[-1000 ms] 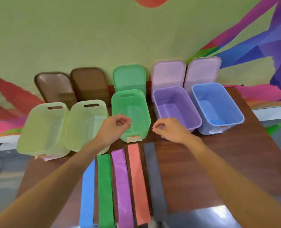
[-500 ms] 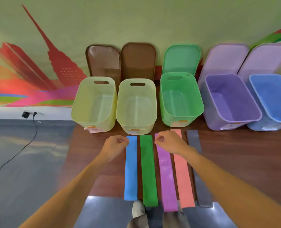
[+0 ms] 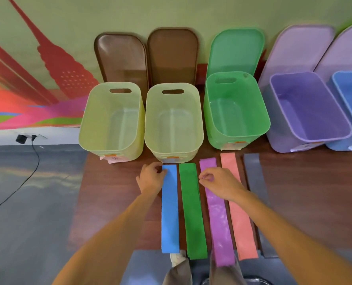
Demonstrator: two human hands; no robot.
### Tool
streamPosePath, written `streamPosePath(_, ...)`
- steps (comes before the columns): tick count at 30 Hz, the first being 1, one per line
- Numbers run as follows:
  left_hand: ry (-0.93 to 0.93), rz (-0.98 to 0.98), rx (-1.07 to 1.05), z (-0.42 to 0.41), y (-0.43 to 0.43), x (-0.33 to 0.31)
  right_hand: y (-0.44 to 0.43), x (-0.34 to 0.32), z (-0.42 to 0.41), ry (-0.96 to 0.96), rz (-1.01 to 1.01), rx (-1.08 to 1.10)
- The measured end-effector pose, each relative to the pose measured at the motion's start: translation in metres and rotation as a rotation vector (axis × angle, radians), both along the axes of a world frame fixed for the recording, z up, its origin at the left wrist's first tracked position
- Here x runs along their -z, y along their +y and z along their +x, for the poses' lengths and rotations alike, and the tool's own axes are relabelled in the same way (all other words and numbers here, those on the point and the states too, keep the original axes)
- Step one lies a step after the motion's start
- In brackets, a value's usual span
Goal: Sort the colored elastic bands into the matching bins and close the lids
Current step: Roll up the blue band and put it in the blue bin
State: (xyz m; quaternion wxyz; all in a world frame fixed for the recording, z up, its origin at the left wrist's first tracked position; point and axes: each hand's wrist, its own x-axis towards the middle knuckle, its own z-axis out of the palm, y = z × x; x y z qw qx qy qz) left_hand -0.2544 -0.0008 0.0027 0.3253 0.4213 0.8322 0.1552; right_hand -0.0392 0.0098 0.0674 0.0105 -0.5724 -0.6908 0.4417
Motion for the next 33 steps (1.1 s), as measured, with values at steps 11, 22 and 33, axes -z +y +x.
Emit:
streamPosePath(11, -0.283, 0.121, 0.02, 0.005, -0.021, -0.027, -0.009, 0.003, -0.011, 0.069, -0.046, 0.041)
streamPosePath(22, -0.466, 0.212, 0.249, 0.006, -0.04, -0.104, -0.052, 0.004, -0.029, 0.101, -0.118, 0.032)
streamPosePath(33, -0.505, 0.334, 0.347, 0.003, -0.03, -0.183, -0.055, -0.051, -0.028, 0.434, -0.152, 0.187)
